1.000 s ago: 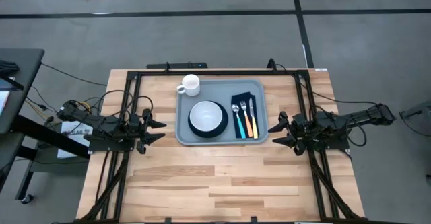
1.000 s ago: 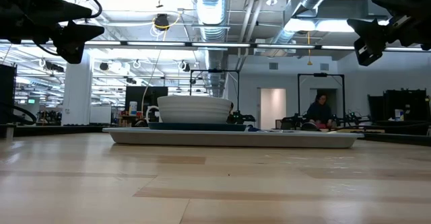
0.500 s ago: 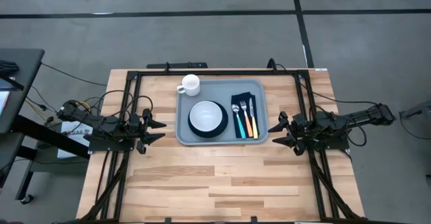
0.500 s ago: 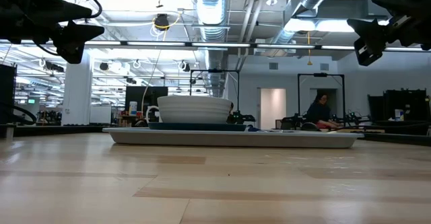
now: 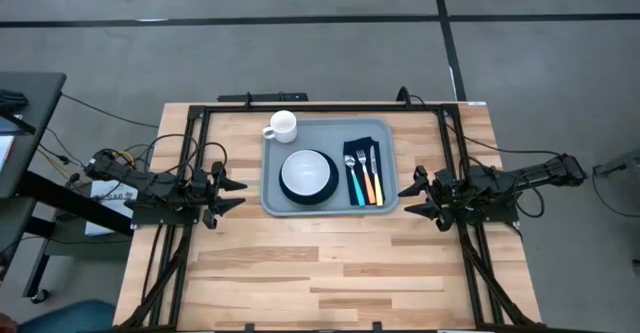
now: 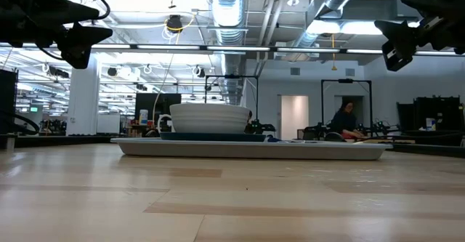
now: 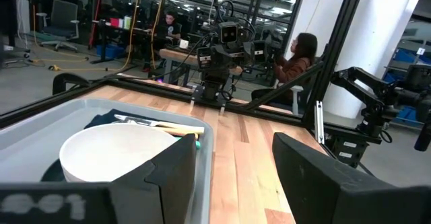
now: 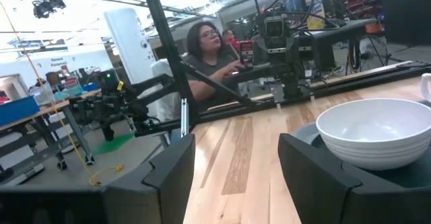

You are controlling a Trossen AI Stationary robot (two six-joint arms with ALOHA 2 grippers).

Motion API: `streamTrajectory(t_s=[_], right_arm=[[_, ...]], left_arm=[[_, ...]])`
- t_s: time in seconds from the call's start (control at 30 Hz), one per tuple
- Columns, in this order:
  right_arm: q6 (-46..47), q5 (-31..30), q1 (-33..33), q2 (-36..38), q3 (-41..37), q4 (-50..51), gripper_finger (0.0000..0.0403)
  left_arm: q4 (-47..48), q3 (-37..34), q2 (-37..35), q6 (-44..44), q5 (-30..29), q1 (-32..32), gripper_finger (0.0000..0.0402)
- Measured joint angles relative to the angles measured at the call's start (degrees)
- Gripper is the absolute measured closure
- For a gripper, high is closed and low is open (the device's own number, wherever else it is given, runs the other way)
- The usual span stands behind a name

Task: Set up tray
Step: Return to Home Position

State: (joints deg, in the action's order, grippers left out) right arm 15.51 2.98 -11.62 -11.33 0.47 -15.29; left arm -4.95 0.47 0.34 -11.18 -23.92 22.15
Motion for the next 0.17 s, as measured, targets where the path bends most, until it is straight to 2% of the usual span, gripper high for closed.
streamTrajectory(t_s=[0.17], right_arm=[[0.0,0.01,0.0,0.0,0.0,0.0,0.0198]], left_arm=[[0.0,0.0,0.0,0.0,0.02,-0.02,0.0214]])
